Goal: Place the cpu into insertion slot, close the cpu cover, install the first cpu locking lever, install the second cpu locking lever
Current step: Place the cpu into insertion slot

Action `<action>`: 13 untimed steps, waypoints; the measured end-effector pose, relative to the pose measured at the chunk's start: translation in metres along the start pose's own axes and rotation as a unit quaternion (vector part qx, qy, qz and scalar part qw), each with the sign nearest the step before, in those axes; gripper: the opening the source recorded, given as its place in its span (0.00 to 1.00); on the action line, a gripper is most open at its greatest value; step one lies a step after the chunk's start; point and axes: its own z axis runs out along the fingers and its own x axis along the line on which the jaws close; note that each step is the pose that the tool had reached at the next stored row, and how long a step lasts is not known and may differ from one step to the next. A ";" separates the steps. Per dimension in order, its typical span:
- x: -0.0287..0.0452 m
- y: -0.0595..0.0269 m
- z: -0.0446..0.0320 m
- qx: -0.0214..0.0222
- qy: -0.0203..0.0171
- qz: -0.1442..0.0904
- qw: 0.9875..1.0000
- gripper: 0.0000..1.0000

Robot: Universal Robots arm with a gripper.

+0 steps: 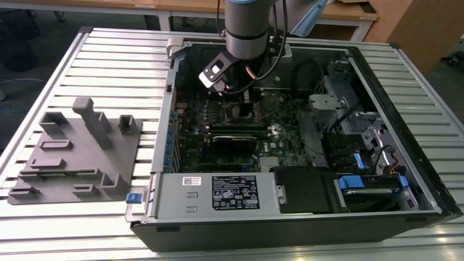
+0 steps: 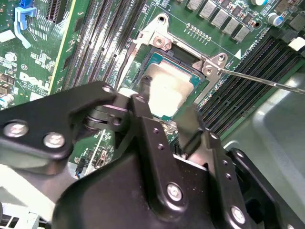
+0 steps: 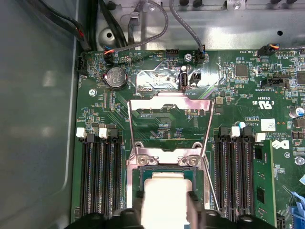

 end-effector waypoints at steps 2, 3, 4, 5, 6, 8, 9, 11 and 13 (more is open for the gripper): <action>0.0000 0.0000 0.0000 0.000 0.000 0.000 1.000 0.44; 0.0000 0.0000 0.0000 0.000 0.000 0.000 1.000 0.44; 0.0000 0.0000 0.0000 0.000 0.000 0.000 1.000 0.44; 0.0000 0.0000 0.0000 0.000 0.000 0.000 1.000 0.44; 0.0000 0.0000 0.0000 0.000 0.000 0.000 1.000 0.44; 0.0000 0.0004 0.0001 0.003 0.000 0.000 1.000 0.44; 0.0000 0.0005 0.0001 0.004 0.000 0.000 1.000 0.44; 0.0000 0.0010 0.0002 0.008 0.000 0.000 1.000 0.44; 0.0000 0.0010 0.0001 0.009 0.000 0.000 1.000 0.44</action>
